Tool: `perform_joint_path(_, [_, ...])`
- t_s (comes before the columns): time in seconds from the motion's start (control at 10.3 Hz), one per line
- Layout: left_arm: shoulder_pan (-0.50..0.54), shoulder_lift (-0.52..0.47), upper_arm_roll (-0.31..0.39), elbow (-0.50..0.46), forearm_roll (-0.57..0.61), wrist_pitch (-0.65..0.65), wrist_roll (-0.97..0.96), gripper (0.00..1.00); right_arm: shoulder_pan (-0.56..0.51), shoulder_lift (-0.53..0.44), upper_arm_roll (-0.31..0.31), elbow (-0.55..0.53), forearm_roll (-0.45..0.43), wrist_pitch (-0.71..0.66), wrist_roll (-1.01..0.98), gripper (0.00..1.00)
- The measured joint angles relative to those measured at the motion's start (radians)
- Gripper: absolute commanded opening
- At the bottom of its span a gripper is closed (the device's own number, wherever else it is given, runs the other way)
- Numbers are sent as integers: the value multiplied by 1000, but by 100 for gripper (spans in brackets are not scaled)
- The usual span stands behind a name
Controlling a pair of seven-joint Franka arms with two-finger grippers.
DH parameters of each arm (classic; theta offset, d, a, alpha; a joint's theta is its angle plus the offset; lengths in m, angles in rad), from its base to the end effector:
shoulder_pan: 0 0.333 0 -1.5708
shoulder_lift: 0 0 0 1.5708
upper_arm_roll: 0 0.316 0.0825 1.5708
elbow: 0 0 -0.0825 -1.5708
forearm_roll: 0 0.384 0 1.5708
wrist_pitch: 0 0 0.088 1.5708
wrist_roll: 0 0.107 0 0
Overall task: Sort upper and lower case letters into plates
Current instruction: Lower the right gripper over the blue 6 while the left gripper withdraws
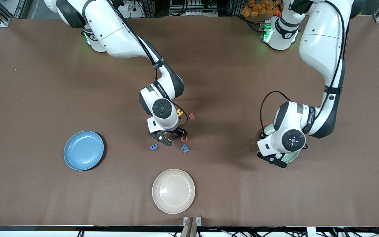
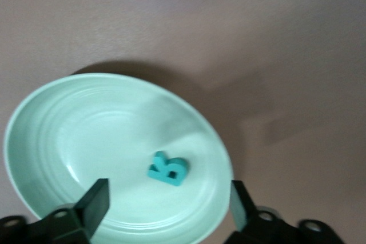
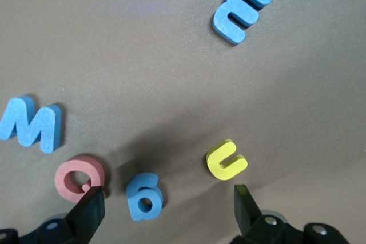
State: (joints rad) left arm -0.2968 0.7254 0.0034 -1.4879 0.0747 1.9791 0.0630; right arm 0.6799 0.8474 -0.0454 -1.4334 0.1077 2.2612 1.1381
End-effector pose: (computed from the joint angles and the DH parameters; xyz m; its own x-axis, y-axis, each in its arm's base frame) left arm 0.6609 -0.1951 0.2263 0.8991 -0.3684 -0.2365 -0.3894 -0.9199 -0.0472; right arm 0.5766 0.4354 0.1844 0.8472 -0.5287 -0.0515 -0.5295 -0.8483 -0.0023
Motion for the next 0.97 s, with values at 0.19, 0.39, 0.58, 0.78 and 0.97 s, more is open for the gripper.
perform_joint_path(0.19, [-15,-8,-55,0,-54,2,-197,100,1,7,2,3,5,2,28,100])
perform_joint_path(0.39, [-63,-10,-73,0,-84,21,-388,100,6,16,4,8,8,3,31,100])
perform_joint_path(0.58, [-113,-10,-74,-2,-96,51,-546,100,14,19,5,11,8,3,36,100])
perform_joint_path(0.78, [-133,-9,-74,-6,-96,79,-602,100,14,20,5,12,8,3,42,100])
perform_joint_path(0.97, [-131,-10,-72,-7,-97,84,-610,100,15,20,5,14,8,3,45,100])
